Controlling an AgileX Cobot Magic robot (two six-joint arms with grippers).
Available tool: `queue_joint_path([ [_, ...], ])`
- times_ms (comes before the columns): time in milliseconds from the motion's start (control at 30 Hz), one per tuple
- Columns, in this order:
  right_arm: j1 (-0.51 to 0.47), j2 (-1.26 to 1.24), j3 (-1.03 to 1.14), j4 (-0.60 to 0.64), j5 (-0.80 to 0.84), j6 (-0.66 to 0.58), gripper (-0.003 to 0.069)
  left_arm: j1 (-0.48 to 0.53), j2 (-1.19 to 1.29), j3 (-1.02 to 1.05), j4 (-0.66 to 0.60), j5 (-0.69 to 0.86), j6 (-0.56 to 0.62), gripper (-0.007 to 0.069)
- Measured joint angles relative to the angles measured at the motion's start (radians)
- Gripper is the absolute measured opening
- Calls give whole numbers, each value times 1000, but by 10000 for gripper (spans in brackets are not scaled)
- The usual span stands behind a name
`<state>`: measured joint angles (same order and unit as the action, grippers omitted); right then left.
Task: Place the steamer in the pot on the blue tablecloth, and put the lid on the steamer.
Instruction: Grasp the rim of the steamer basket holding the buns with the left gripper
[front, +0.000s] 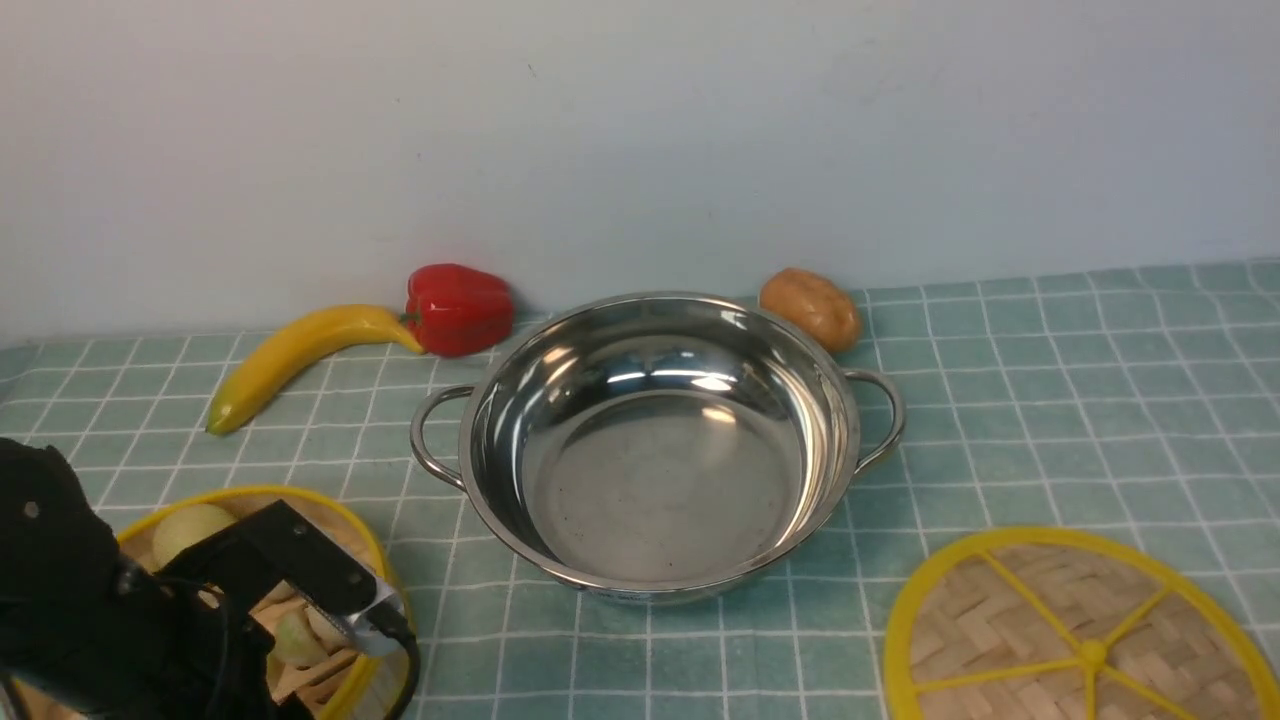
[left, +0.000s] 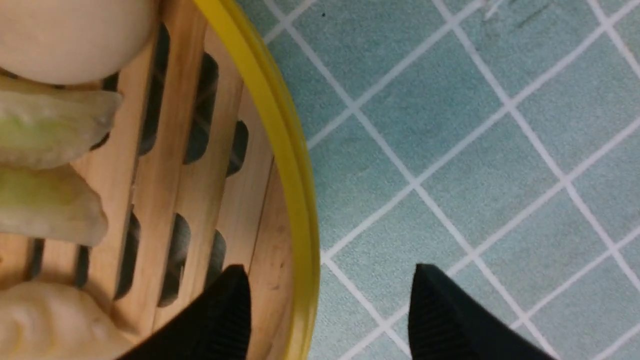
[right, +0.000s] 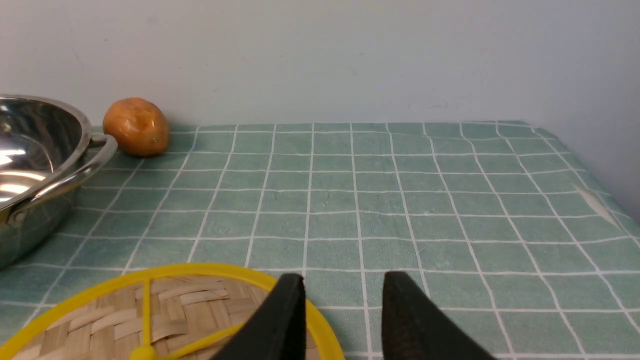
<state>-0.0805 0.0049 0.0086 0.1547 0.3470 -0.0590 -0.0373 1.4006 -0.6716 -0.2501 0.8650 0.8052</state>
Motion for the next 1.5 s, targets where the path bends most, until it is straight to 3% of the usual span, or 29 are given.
queue_joint_path([
  [467,0,0,0,0,0,0,242,0,118,0,22,-111,0,396],
  [733,0,0,0,0,0,0,242,-2,126,0,22,-110,0,209],
  [833,0,0,0,0,0,0,242,-2,149,-2,22,-103,1,64],
  [900,0,0,0,0,0,0,242,-3,154,-6,24,-95,10,29],
  [1200,0,0,0,0,0,0,242,-6,120,-121,121,58,-44,29],
  [1500,0,0,0,0,0,0,242,-9,53,-426,185,299,-47,29],
])
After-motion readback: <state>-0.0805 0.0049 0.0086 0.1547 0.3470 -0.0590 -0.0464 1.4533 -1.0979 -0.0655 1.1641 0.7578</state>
